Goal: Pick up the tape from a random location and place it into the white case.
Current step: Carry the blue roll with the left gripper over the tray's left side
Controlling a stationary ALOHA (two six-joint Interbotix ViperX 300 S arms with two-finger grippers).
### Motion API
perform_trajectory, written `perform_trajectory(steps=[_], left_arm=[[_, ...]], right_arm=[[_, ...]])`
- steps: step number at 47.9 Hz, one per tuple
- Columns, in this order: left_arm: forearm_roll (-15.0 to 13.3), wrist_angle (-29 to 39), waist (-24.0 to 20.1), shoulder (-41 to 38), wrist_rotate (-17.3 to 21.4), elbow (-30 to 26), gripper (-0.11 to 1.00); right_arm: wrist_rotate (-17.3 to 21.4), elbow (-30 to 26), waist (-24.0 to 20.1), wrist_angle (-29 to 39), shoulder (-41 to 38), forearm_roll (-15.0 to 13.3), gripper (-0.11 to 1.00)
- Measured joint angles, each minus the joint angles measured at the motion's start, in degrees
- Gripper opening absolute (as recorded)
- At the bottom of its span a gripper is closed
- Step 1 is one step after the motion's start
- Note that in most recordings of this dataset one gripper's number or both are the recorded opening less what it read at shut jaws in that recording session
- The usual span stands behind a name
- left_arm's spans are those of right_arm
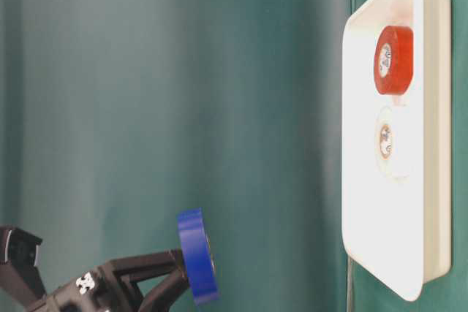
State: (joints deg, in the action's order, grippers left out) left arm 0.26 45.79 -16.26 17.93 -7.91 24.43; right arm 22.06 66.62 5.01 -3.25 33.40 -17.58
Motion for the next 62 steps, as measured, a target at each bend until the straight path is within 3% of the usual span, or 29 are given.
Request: perform_trajectory(steps=[22, 62], left_arm=[[0.00, -0.09, -5.27, -1.85, 0.00, -1.76, 0.24], [-0.09, -0.26, -5.45, -1.93, 0.00, -1.58, 0.24]], right_arm=[[0.00, 0.00, -0.09, 1.76, 1.05, 0.00, 0.82], [0.00, -0.26, 0.00, 2.11, 1.14, 0.00, 0.82]])
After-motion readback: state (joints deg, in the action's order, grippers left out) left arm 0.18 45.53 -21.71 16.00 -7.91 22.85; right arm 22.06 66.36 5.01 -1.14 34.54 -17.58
